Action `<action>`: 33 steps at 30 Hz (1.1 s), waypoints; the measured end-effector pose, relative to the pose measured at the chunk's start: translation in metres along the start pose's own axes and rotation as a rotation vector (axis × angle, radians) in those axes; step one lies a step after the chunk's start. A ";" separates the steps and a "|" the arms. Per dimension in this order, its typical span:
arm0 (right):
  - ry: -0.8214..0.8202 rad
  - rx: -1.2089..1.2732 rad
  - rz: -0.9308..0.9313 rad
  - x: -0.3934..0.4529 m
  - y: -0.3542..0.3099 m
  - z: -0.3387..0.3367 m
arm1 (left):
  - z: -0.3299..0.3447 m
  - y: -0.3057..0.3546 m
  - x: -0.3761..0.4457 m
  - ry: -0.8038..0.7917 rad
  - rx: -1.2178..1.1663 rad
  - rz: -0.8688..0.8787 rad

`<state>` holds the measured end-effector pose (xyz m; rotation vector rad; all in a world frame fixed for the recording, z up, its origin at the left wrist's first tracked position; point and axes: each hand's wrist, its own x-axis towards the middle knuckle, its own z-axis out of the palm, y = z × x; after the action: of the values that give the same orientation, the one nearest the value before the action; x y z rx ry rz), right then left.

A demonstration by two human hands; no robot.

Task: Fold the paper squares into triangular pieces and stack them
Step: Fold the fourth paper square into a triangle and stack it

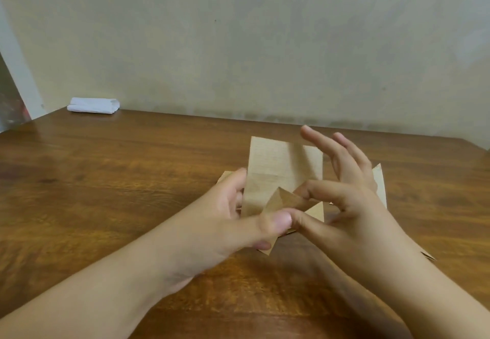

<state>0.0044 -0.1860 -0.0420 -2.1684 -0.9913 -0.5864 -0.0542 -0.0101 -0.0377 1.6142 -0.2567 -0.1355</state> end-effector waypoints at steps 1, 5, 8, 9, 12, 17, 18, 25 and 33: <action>-0.002 -0.014 -0.010 0.000 0.000 0.001 | 0.001 -0.001 0.000 -0.017 0.039 0.016; 0.023 -0.018 -0.020 0.000 -0.001 0.005 | 0.003 -0.007 0.001 -0.019 0.121 0.055; -0.036 0.004 -0.044 0.003 -0.001 0.001 | 0.001 -0.007 0.002 0.043 0.198 0.078; -0.090 0.036 -0.044 0.003 0.000 -0.003 | 0.000 -0.006 0.002 0.054 0.210 0.090; -0.260 0.184 -0.003 0.003 0.006 -0.022 | -0.006 0.000 0.002 -0.004 0.219 0.083; -0.476 0.380 0.204 0.008 0.000 -0.031 | -0.011 0.000 0.000 -0.102 0.345 -0.032; -0.450 0.378 0.248 0.008 -0.002 -0.029 | -0.010 0.001 0.000 -0.059 0.352 -0.055; -0.007 0.137 0.366 0.006 -0.003 -0.019 | -0.007 0.003 0.003 0.281 0.136 -0.042; 0.080 0.226 0.254 0.005 -0.011 -0.016 | -0.007 -0.003 0.006 0.379 0.085 0.053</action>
<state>-0.0029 -0.1903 -0.0237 -2.0119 -0.6892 -0.4149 -0.0461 -0.0045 -0.0397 1.6802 -0.0115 0.2241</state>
